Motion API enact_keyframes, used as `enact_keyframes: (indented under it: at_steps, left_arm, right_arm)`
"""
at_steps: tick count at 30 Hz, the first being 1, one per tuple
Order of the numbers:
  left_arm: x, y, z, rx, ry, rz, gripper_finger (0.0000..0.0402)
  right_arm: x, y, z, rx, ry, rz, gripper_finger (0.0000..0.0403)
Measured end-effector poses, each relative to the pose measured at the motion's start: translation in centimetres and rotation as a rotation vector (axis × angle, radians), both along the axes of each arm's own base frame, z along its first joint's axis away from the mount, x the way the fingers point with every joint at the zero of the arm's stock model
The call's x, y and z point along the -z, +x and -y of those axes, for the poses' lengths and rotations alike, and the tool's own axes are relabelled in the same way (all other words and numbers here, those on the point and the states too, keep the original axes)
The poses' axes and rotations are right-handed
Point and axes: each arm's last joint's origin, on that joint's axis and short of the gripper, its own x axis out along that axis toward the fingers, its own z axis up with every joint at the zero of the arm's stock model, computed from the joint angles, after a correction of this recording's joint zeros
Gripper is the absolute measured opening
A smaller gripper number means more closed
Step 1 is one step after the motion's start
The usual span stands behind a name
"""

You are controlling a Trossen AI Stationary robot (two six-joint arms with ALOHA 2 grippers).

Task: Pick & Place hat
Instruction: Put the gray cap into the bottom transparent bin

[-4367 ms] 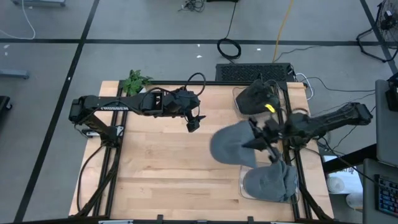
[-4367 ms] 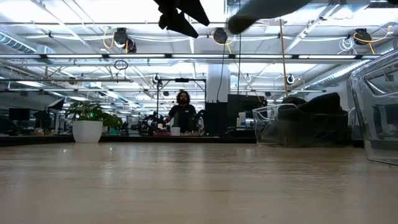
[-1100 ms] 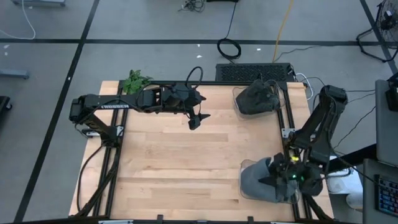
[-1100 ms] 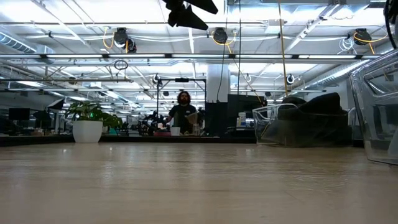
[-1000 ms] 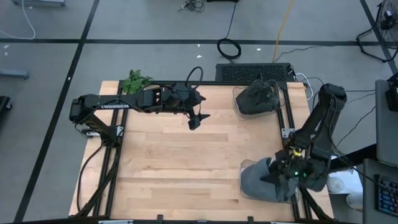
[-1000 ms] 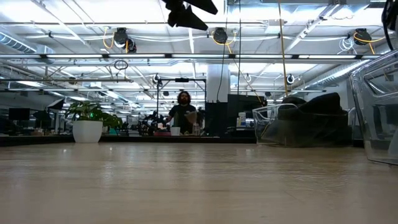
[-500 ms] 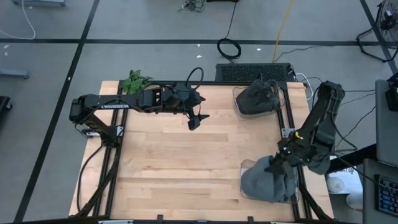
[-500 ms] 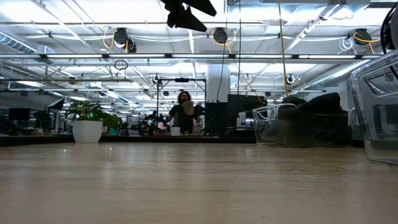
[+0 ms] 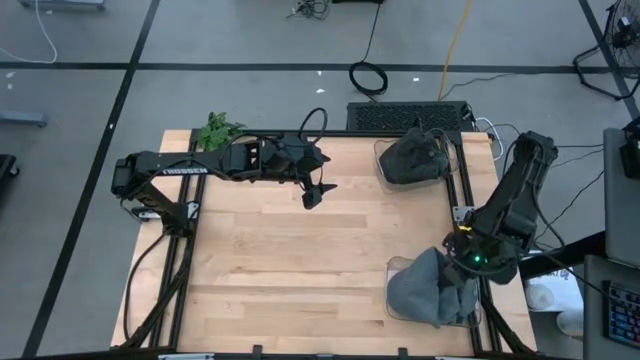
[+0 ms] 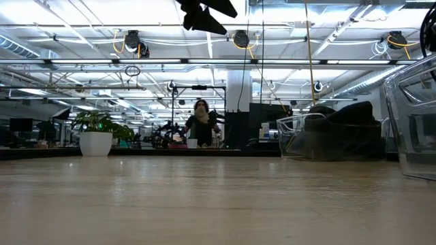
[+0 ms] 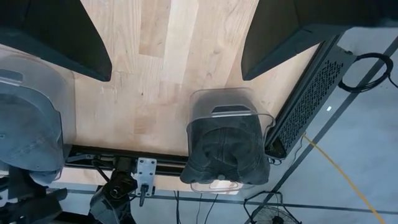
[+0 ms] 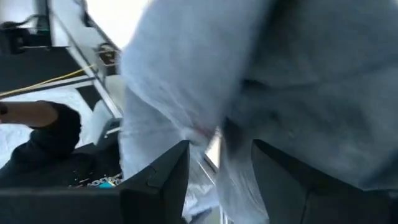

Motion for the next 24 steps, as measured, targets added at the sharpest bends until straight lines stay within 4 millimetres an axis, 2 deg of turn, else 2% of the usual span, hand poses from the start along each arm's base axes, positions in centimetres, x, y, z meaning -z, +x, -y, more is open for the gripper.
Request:
enact_keyframes:
  at_steps: [7, 9, 11, 13, 19, 24]
  left_arm:
    - [0.0, 0.0, 0.0, -0.001, -0.002, 0.000, 0.0365]
    - [0.0, 0.0, 0.0, -0.001, -0.002, 0.000, 0.0365]
    - [0.0, 0.0, 0.0, -0.001, -0.002, -0.001, 0.0365]
    - [0.0, 0.0, 0.0, -0.001, -0.002, -0.001, 0.0365]
    - [0.0, 0.0, 0.0, 0.000, 0.001, -0.003, 0.0365]
    - [0.0, 0.0, 0.0, 0.001, 0.002, -0.004, 0.0365]
  right_arm:
    - [0.5, -1.0, 0.7, 0.028, 0.081, -0.265, 0.0164]
    - [0.5, -1.4, 0.6, 0.004, 0.144, -0.394, 0.0164]
    - [0.3, -1.5, 0.3, -0.052, 0.202, -0.442, 0.0164]
    - [-0.4, -1.3, 0.1, -0.118, 0.241, -0.334, 0.0164]
    - [-3.0, -0.4, 0.1, -0.172, 0.257, 0.174, 0.0164]
    - [-4.1, -0.1, 0.4, -0.256, 0.073, 0.505, 0.0164]
